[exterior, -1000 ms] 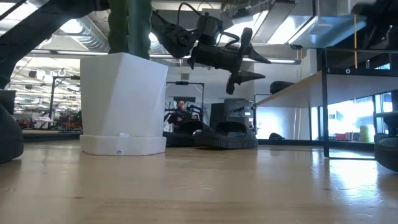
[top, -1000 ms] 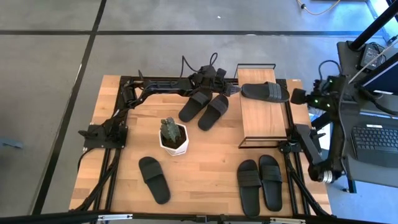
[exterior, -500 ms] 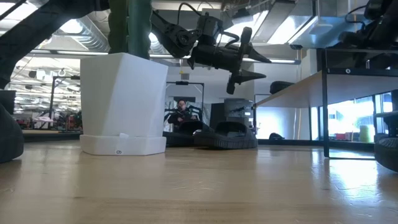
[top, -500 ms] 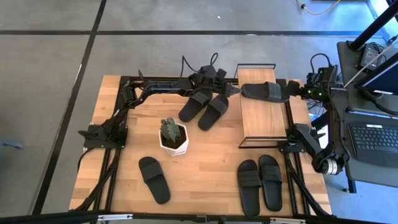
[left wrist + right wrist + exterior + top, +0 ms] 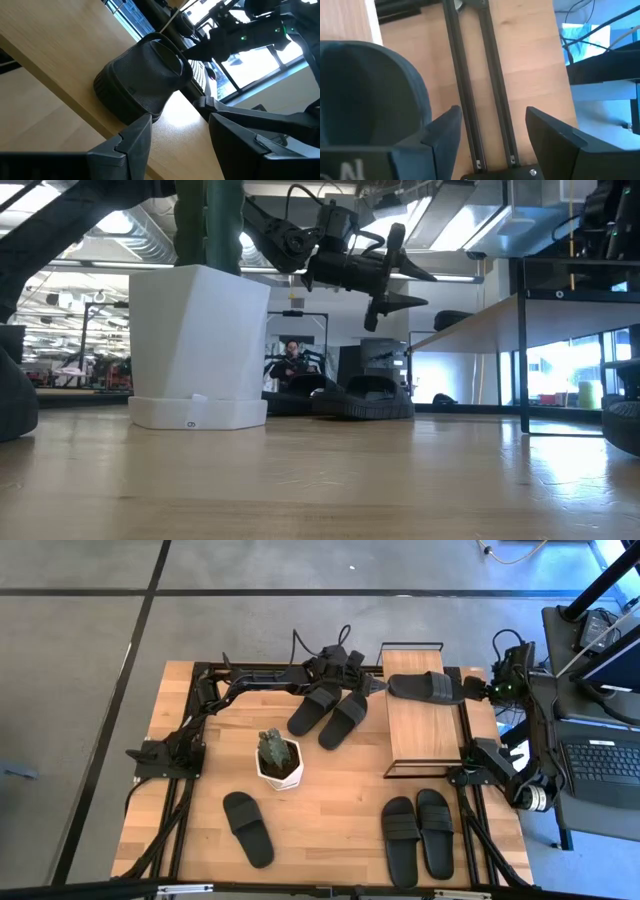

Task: Pick and place slides into the shelf
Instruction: Put the black slide on the shelf

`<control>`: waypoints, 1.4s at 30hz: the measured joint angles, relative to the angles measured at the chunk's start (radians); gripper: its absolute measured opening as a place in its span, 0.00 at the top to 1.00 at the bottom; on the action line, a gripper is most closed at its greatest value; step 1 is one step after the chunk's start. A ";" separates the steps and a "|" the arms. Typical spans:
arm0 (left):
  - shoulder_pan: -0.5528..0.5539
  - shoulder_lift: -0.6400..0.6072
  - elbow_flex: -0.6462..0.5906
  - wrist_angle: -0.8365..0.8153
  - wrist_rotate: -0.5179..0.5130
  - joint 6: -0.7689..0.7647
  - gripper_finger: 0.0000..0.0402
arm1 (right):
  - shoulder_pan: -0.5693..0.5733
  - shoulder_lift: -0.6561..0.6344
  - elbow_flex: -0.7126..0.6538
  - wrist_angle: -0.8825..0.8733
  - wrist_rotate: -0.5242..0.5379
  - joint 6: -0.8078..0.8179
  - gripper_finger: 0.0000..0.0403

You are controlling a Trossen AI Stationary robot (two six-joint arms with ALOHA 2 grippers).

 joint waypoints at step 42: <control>0.048 0.065 -0.001 0.025 -0.023 -0.568 0.53 | 0.000 0.080 -0.007 0.012 0.000 -0.052 0.45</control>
